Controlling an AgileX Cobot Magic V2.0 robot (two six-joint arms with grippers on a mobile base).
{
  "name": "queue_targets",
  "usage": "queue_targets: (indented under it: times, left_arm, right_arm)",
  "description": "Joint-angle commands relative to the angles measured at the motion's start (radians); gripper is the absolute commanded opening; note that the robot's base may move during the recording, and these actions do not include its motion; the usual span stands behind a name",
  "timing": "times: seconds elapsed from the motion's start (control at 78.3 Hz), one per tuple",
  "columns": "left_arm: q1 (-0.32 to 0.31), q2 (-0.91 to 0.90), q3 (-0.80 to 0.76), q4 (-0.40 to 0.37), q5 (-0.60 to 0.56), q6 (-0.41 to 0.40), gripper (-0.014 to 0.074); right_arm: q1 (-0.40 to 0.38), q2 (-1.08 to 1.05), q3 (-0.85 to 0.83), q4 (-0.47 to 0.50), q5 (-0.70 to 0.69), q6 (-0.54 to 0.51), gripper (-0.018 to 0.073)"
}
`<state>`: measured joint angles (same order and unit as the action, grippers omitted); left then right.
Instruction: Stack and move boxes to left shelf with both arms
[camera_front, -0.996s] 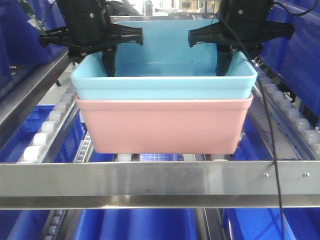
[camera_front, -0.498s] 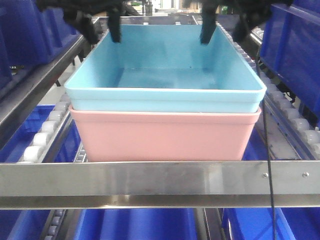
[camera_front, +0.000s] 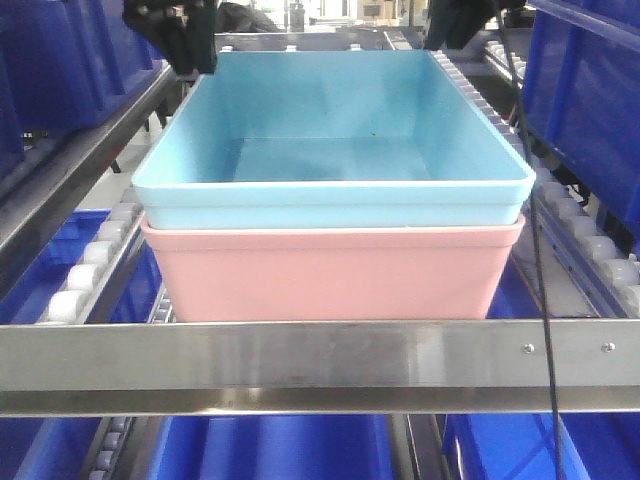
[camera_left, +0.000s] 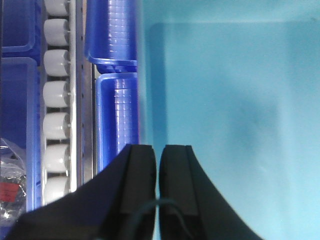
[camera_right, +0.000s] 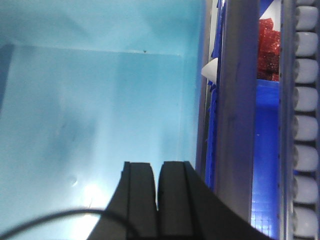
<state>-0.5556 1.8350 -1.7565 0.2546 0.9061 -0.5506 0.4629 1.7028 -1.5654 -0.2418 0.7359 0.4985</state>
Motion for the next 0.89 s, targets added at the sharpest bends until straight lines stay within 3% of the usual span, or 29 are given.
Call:
queue_targets:
  times: [0.0,0.204,0.268,0.498,0.626,0.881]
  left_arm:
    - [-0.016,-0.115,-0.006,0.004,-0.034,0.010,0.0008]
    - [-0.034,-0.269,0.151,-0.001,-0.156,0.011,0.0008]
    - [-0.036,-0.340,0.248,-0.033,-0.222,0.014,0.0008]
    - [-0.069,-0.559,0.580,-0.027,-0.447,0.017,0.0008]
    - [-0.123,-0.687,0.764,-0.031,-0.560,0.017,0.0008]
    - [-0.259,-0.958,1.052,-0.031,-0.571,0.017,0.0008]
  right_arm:
    - [0.011,-0.100,-0.013,-0.016,-0.040,-0.020,0.0050]
    - [0.055,-0.263,0.134,-0.023,-0.117,-0.031,0.0050]
    - [0.071,-0.342,0.221,-0.034,-0.200,-0.042,0.0050]
    - [0.077,-0.580,0.497,-0.085,-0.451,-0.042,0.0050]
    - [0.077,-0.717,0.656,-0.140,-0.551,-0.042,0.0050]
    - [0.077,-1.034,0.921,-0.141,-0.612,-0.042,0.0050]
